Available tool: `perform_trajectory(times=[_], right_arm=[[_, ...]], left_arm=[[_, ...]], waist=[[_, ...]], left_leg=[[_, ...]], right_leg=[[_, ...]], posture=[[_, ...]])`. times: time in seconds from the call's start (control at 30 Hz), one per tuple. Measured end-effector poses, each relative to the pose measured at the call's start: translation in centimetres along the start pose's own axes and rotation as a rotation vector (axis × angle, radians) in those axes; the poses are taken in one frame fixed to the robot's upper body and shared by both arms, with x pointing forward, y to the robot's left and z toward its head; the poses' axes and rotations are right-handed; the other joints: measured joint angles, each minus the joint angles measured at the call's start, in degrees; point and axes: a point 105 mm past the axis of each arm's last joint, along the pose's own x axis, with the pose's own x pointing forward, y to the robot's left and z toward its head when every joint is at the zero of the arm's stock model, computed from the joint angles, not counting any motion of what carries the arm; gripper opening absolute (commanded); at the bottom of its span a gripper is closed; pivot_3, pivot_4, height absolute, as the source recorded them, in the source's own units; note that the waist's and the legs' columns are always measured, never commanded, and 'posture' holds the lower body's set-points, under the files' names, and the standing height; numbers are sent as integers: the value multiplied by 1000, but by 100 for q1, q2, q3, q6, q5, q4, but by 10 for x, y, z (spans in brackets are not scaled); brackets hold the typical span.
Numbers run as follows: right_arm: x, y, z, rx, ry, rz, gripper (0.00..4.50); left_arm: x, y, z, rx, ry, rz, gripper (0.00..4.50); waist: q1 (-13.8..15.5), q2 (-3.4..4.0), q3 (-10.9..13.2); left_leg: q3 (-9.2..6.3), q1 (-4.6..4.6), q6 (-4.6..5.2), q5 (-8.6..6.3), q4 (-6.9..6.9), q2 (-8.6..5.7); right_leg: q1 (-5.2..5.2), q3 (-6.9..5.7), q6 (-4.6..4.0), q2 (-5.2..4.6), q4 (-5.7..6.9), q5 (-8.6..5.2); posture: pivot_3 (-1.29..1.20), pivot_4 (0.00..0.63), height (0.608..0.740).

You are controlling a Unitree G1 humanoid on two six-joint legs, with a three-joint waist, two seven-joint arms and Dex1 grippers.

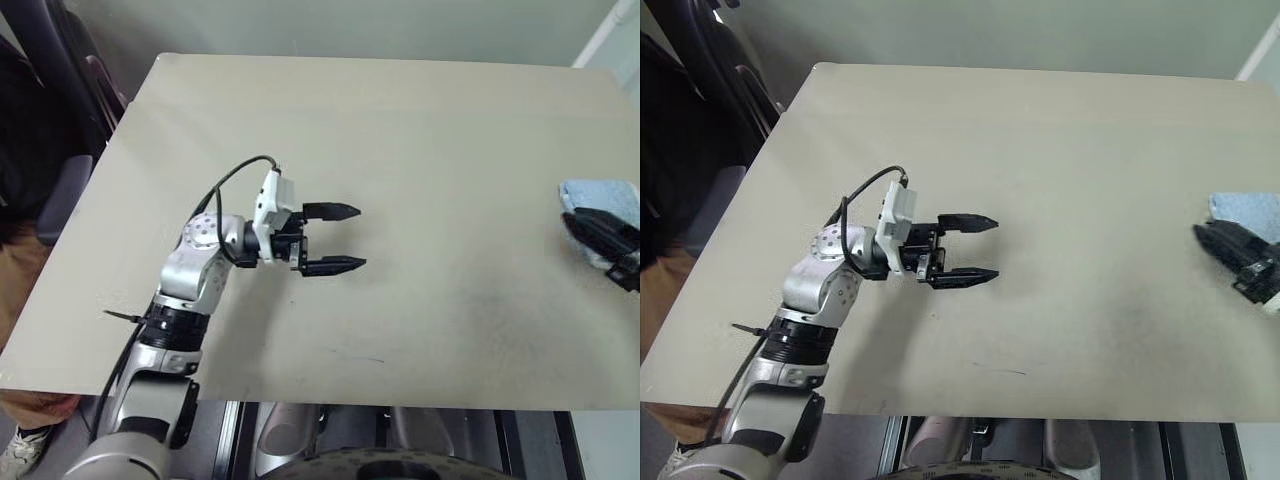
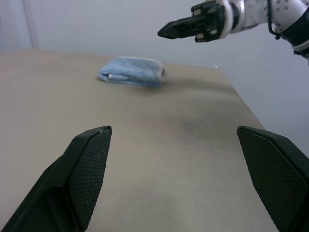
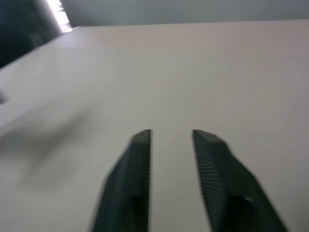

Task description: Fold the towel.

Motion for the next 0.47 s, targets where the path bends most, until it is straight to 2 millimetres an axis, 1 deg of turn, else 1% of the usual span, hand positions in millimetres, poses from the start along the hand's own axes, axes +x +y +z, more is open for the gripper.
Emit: perform_trajectory(times=[0.1, 0.17, 0.2, 0.33, 0.47], right_arm=[[8, 19, -15, -5, 87, 88, 3622], [10, 26, -26, 2, 133, 126, 4266], [12, 28, -30, 4, 148, 141, 4474], [14, 29, -39, -20, 181, 156, 4474], [21, 28, -32, -49, 103, 125, 4474]], left_arm=[[-6, 5, 4, 14, 17, 11, 4500], [-9, 9, 6, 21, 21, 21, 4500], [-10, 11, 6, 23, 24, 29, 4500], [-8, 14, 5, 30, 33, 56, 4500], [0, 9, 1, 35, 36, 45, 4500]], waist=[[9, -1, 0], [13, -1, 1], [12, -1, 0], [11, -1, 0], [2, -2, 0]], left_leg=[[-1, -5, -17, 10, 1, 0], [0, -8, -17, 11, 2, 0], [1, -8, -19, 18, 2, 0], [2, -9, -10, 24, 3, 0], [2, -7, 26, 41, 3, 0]], right_leg=[[0, 0, 5, -1, -3, -4], [-1, 1, 10, -1, -4, -9], [-2, 3, 11, -1, -5, -9], [-2, 3, 14, -2, -6, -18], [-5, 3, 27, -1, -3, -20]], posture=[[0, 150, 733], [0, 150, 733], [0, 150, 733], [0, 150, 733], [0, 150, 733]])
